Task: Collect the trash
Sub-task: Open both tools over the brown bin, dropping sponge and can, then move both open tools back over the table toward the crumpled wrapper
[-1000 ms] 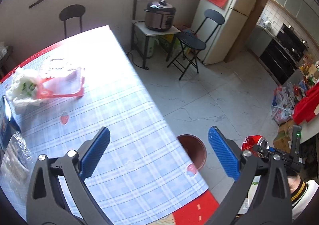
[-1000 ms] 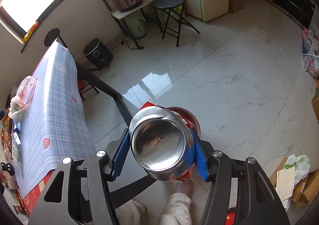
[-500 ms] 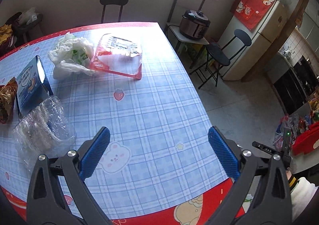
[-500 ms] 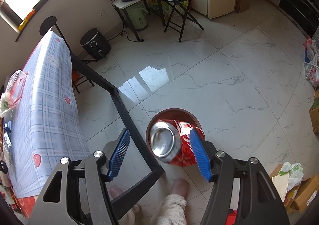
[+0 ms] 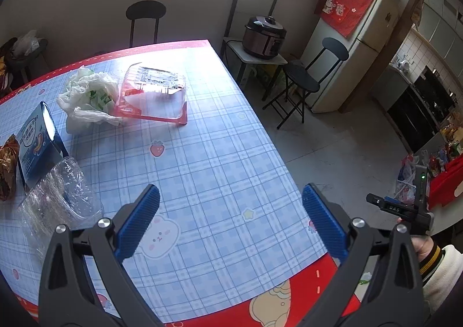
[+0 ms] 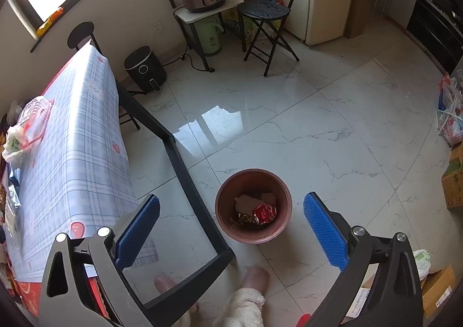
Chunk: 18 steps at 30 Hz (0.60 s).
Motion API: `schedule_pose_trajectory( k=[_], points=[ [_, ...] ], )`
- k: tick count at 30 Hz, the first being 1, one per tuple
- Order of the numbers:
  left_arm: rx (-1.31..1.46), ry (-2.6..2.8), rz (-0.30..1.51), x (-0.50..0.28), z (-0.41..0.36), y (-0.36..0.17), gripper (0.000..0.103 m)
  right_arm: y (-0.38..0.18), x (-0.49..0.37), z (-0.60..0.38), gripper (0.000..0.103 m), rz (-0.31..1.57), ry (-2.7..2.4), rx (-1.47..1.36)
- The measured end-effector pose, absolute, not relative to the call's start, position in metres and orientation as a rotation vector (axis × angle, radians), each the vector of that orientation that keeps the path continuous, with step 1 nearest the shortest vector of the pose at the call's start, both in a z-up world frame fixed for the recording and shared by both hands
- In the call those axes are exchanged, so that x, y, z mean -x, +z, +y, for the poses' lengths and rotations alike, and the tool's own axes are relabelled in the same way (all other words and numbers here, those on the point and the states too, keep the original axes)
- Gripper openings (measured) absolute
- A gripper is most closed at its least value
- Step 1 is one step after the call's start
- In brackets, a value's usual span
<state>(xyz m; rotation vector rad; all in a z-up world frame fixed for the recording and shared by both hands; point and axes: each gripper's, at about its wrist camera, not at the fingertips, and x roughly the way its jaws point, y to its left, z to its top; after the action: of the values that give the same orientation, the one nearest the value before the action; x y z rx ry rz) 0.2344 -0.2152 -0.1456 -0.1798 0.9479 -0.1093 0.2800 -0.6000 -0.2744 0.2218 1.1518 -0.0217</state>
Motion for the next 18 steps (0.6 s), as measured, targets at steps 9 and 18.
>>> schedule_pose_trajectory(
  k=[9,18],
  points=[
    [0.178,-0.13,0.941,-0.235,-0.2,-0.144,0.097,-0.241,-0.271,-0.55,0.097,1.14,0.008,-0.149],
    [0.226,-0.026,0.926,-0.212,-0.132,-0.149,0.097,-0.212,-0.28,-0.468,0.097,1.133,0.127,-0.049]
  ],
)
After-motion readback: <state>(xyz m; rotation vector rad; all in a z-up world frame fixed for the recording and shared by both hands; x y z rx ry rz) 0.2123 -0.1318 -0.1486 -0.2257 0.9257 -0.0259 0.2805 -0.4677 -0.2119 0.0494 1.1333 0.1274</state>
